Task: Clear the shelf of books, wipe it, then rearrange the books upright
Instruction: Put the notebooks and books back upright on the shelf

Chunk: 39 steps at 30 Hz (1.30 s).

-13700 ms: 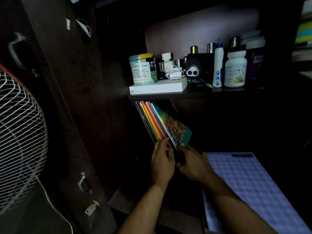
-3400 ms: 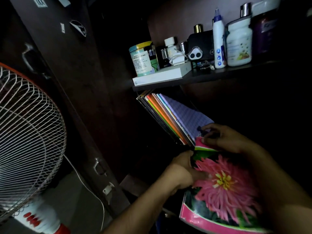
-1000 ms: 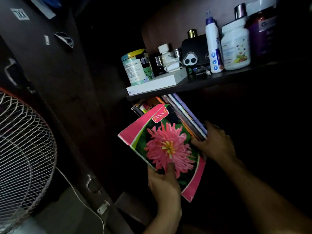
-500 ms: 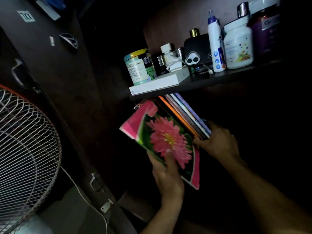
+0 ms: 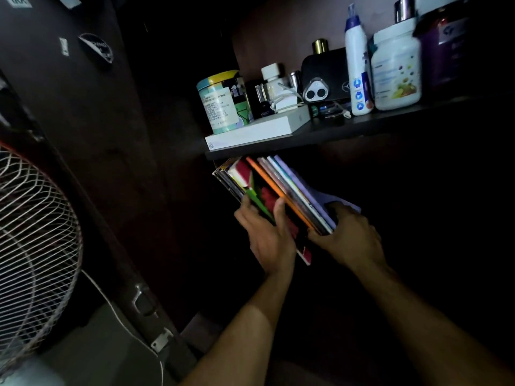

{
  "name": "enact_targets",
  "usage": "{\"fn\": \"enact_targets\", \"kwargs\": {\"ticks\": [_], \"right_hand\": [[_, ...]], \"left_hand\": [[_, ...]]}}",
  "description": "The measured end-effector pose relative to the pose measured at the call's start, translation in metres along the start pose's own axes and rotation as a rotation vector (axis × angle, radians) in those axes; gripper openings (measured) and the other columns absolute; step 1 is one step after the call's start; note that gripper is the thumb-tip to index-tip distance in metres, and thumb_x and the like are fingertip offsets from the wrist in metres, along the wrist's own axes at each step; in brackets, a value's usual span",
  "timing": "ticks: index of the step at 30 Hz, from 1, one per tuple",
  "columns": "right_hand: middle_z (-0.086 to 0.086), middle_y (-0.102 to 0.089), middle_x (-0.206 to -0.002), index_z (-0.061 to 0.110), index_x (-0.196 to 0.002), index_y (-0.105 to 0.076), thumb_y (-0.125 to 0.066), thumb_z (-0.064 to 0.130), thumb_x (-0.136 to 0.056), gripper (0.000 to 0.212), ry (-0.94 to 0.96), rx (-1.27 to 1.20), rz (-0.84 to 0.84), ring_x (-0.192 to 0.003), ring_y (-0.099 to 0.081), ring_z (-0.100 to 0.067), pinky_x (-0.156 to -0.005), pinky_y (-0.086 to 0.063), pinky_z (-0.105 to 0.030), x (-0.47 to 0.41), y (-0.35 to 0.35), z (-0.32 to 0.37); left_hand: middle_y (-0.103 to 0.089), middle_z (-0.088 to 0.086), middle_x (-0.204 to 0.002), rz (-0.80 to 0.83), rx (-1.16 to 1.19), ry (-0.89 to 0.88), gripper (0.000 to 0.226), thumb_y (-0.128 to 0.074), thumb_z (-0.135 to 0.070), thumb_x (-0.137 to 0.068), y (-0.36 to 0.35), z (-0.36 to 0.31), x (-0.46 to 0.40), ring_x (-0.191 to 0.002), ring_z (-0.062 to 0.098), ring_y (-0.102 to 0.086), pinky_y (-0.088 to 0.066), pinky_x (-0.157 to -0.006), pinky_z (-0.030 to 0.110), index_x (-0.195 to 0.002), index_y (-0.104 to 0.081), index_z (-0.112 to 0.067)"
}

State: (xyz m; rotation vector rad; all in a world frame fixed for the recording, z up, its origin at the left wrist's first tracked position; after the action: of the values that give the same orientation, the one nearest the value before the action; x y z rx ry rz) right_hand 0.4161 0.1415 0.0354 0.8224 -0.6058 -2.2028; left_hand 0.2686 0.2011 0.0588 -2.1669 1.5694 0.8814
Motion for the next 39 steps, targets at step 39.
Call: {"fn": "enact_targets", "kwargs": {"ticks": [39], "right_hand": [[0.001,-0.045,-0.152,0.039,-0.150,-0.022,-0.075,0.054,-0.082,0.087,0.109,-0.246,0.263,-0.131,-0.051,-0.021,-0.104,-0.047,-0.038,0.000,-0.028,-0.017]], "left_hand": [[-0.042,-0.018,-0.154,0.380,0.465,0.250,0.085,-0.061,-0.075,-0.081,-0.026,0.032,-0.039,-0.142,0.000,-0.037,-0.029,-0.122,0.038,-0.153,-0.034,-0.039]]}}
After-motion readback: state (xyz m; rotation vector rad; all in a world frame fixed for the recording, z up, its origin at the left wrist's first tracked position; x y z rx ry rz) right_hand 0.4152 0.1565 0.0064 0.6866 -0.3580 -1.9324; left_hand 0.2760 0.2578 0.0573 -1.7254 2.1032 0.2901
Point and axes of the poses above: each hand's wrist, its own x-axis away from the middle knuckle, its own y-axis out of the back of the hand, z = x × y, the point moved 4 cm from there along -x, towards the middle knuckle
